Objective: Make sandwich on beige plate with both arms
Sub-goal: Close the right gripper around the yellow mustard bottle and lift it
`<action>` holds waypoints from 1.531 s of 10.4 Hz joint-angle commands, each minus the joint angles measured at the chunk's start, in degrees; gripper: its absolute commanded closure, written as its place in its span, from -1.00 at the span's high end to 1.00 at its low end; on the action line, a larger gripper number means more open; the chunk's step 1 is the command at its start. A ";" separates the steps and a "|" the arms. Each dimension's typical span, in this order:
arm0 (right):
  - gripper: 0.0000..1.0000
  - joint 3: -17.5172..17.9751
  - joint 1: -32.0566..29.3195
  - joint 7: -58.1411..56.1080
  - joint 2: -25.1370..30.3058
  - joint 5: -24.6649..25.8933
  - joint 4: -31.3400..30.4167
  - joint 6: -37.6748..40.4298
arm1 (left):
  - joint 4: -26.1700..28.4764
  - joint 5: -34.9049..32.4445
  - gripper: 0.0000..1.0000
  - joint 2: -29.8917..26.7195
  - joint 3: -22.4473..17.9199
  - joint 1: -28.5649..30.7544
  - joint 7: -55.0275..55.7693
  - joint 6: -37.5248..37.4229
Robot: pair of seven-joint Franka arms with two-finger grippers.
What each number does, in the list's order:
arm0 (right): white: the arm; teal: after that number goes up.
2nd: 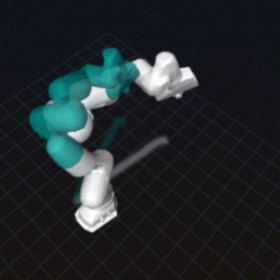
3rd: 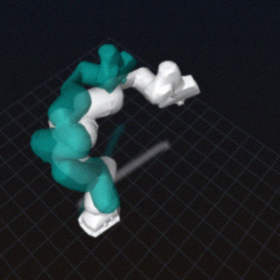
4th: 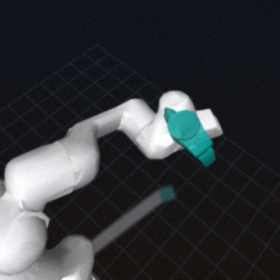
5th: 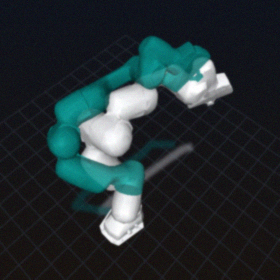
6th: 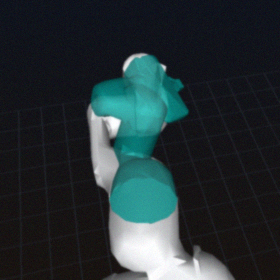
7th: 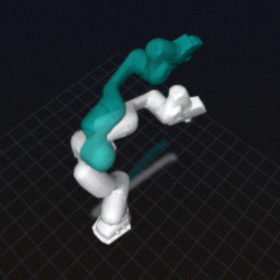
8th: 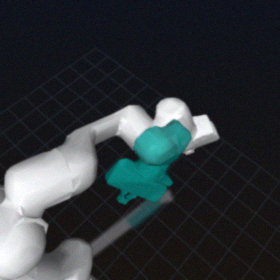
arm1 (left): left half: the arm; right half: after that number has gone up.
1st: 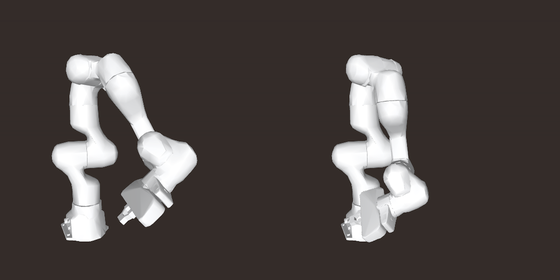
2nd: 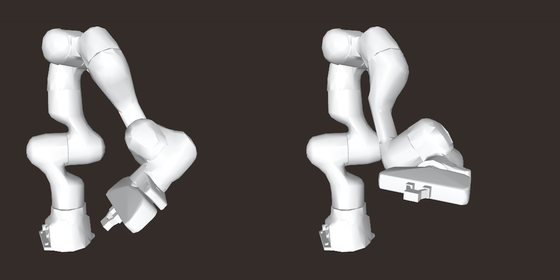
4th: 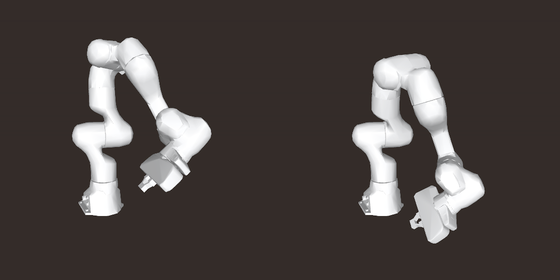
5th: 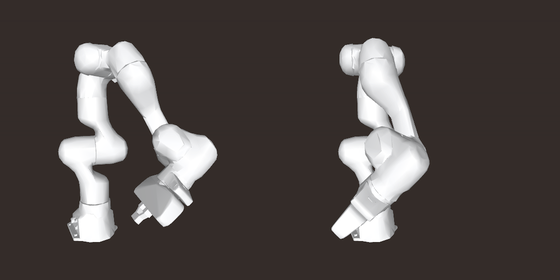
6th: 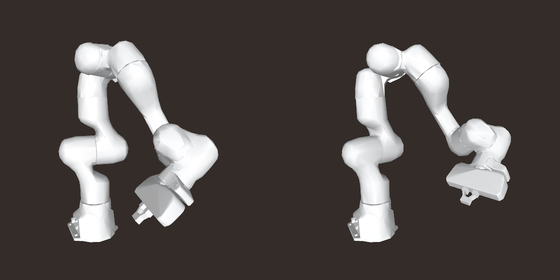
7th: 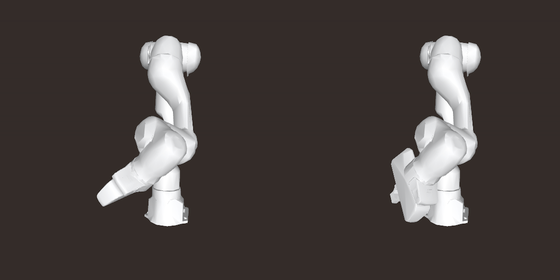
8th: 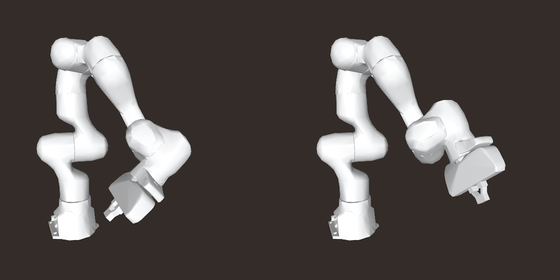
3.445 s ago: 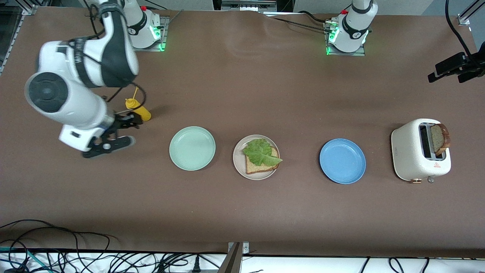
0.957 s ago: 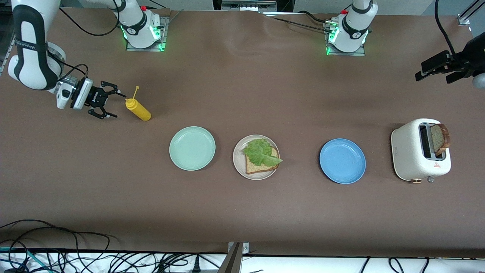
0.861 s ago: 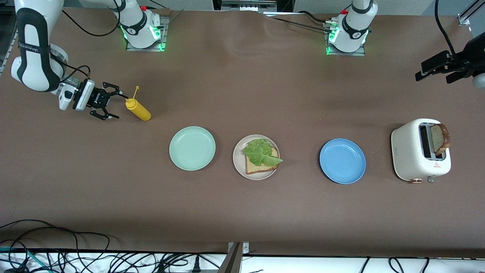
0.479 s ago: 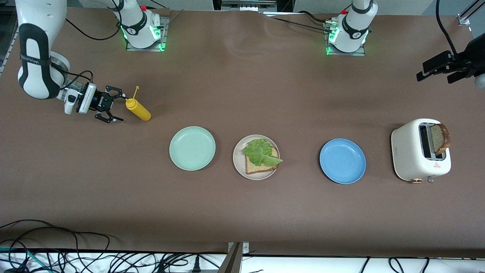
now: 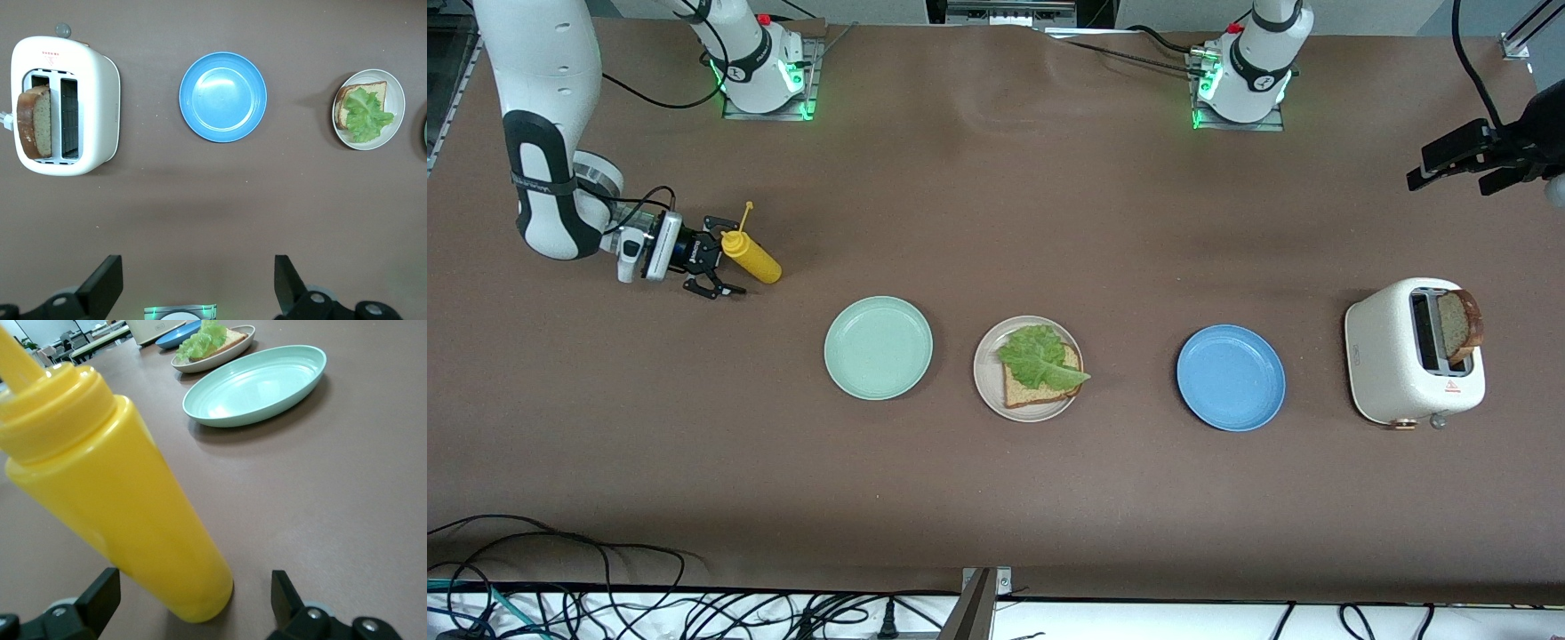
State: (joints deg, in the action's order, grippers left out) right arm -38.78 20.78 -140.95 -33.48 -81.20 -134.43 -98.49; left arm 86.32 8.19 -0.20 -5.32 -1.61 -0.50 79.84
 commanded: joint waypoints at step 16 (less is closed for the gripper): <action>-1.00 4.33 5.66 -1.39 3.94 -1.07 7.34 -4.32 | -0.63 -0.81 1.00 -0.06 -0.22 0.29 -0.47 -0.74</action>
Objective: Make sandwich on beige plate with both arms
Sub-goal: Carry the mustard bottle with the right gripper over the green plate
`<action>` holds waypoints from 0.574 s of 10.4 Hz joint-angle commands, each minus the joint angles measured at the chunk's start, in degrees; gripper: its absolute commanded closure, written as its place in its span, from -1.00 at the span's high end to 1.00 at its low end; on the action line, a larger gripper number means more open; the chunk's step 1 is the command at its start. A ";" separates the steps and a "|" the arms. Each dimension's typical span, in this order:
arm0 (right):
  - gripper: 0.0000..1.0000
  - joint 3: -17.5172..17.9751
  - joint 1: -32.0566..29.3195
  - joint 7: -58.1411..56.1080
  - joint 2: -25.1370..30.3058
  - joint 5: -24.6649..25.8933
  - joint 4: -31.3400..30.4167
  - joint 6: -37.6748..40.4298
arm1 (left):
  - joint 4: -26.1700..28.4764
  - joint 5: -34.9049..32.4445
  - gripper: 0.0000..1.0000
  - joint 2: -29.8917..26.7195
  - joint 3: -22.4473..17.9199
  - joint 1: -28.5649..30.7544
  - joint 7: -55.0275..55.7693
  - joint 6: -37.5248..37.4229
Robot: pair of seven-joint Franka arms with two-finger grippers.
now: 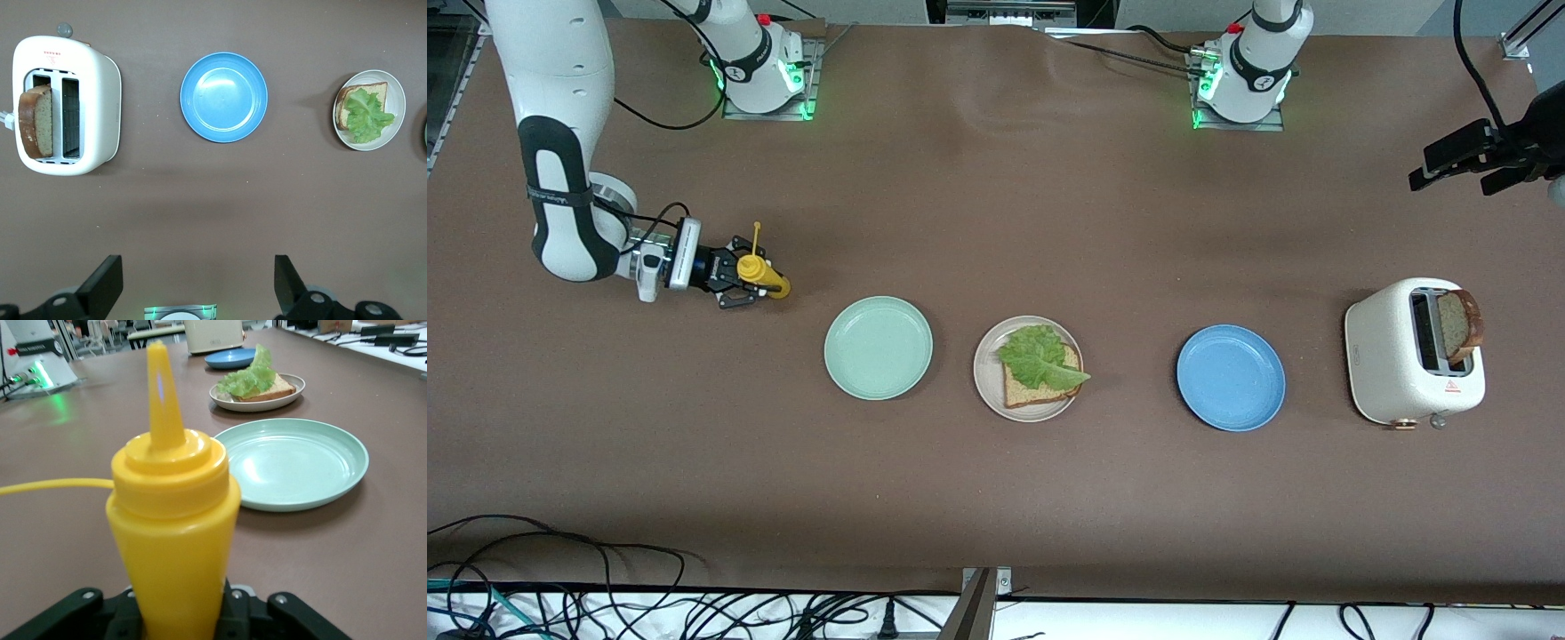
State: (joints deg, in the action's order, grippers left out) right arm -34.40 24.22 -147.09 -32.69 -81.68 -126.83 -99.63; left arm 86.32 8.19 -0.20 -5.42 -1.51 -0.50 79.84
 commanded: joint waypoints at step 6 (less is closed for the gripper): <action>-1.00 -0.85 11.80 17.16 7.03 -0.85 3.33 -15.05 | -0.63 -0.81 1.00 -0.06 -0.03 0.72 -0.56 -0.74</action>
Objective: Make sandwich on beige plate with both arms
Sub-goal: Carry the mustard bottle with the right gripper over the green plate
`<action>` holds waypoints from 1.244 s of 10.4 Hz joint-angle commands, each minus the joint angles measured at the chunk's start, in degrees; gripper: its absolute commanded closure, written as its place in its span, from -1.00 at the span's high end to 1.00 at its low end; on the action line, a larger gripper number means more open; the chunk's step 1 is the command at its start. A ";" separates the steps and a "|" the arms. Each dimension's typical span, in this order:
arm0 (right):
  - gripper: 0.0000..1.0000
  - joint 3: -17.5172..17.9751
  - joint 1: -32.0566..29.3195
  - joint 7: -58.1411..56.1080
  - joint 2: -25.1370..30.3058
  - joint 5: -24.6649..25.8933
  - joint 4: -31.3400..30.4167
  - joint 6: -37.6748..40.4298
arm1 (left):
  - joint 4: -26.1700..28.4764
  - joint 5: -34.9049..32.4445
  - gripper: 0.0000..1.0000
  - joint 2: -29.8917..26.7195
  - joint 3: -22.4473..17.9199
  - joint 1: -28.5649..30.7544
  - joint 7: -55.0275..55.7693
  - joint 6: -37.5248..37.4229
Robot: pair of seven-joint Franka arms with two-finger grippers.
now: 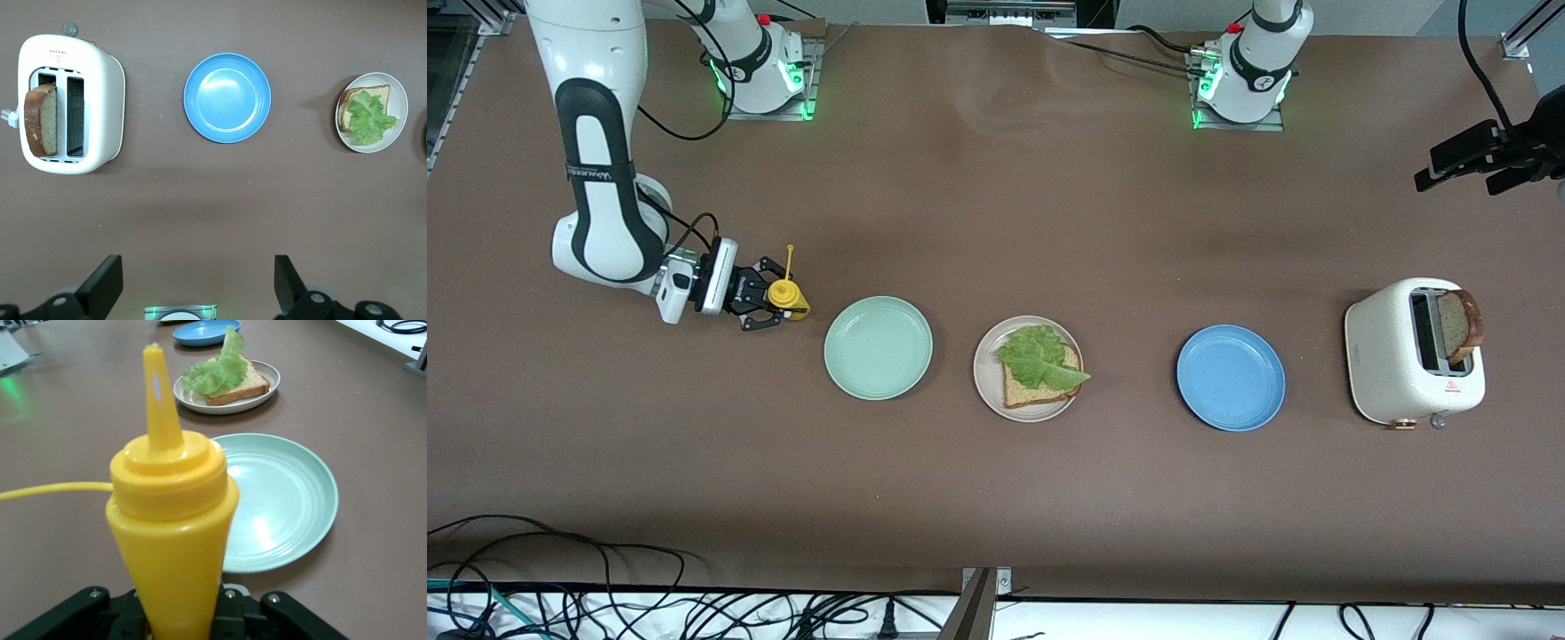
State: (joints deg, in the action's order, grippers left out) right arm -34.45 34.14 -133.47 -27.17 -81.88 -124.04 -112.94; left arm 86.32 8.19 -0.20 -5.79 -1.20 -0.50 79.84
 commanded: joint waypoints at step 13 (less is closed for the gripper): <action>-1.00 0.00 12.86 68.04 0.28 53.46 26.20 -4.05 | -0.63 -0.81 1.00 -0.06 0.25 0.49 -0.56 -0.74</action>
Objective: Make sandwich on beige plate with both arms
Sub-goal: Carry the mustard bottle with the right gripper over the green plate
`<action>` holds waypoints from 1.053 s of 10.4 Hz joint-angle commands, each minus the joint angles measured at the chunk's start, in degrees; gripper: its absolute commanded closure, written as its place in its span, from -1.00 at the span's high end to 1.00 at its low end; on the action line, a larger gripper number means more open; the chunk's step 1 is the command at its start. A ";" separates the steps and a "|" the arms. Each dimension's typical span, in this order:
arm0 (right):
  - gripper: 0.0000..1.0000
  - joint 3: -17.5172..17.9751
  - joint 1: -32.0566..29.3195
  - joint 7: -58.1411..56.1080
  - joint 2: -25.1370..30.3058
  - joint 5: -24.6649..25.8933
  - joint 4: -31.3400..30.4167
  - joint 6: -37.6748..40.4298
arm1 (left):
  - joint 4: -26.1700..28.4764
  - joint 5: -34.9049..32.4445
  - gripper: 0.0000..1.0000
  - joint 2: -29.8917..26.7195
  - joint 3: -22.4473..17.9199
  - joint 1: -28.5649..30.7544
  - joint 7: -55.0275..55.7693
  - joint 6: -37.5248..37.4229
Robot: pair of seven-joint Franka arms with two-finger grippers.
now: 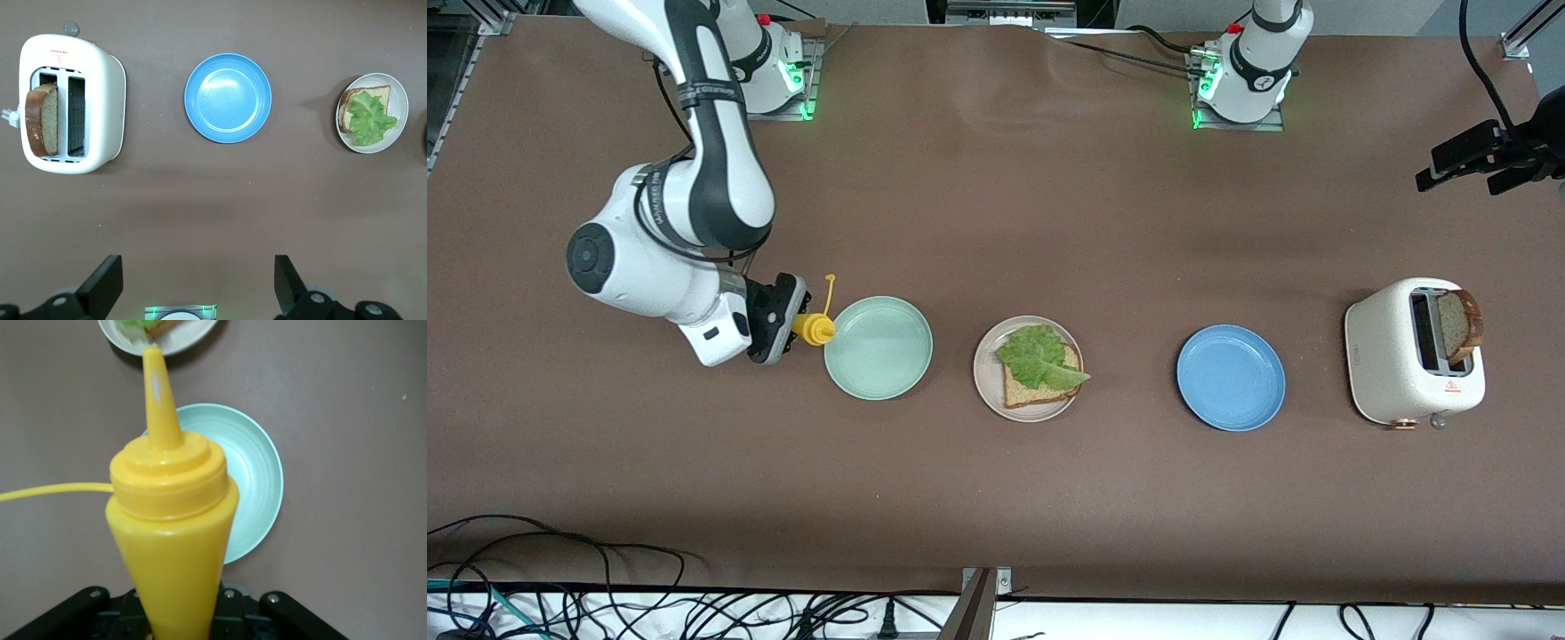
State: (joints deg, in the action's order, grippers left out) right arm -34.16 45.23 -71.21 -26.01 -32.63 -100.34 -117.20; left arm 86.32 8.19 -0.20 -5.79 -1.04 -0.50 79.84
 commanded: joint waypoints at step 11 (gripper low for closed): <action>-1.00 2.08 9.00 12.58 -13.71 15.22 17.27 -1.63 | -0.63 -0.81 1.00 -0.06 0.25 0.43 -0.65 -0.74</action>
State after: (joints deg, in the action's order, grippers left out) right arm -31.70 54.29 -60.14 -37.62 -18.66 -86.57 -119.40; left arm 86.32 8.19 -0.20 -5.81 -0.98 -0.50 79.84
